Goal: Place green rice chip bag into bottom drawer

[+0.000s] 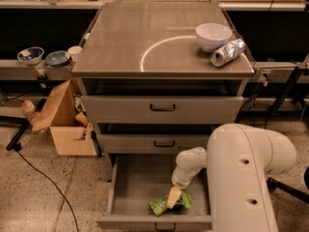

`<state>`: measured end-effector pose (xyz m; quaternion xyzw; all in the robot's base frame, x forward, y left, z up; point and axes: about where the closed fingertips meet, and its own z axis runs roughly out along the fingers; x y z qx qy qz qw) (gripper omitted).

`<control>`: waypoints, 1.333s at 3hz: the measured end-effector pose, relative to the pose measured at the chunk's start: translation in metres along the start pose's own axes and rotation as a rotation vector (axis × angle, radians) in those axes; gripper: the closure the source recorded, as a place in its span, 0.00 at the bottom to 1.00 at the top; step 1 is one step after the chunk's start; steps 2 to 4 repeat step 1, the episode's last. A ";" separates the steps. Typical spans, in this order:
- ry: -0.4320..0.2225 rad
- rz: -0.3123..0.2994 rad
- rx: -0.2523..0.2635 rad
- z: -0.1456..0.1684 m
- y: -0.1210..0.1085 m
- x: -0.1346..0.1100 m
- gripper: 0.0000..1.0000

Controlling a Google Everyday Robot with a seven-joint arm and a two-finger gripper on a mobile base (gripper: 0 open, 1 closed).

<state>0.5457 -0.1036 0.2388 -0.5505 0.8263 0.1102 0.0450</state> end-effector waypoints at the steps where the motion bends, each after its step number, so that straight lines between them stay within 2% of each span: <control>1: 0.000 0.000 0.000 0.000 0.000 0.000 0.00; 4: 0.000 0.000 0.000 0.000 0.000 0.000 0.00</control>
Offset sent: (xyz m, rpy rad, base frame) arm 0.0000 0.0000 0.0000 0.0000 0.0000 0.0000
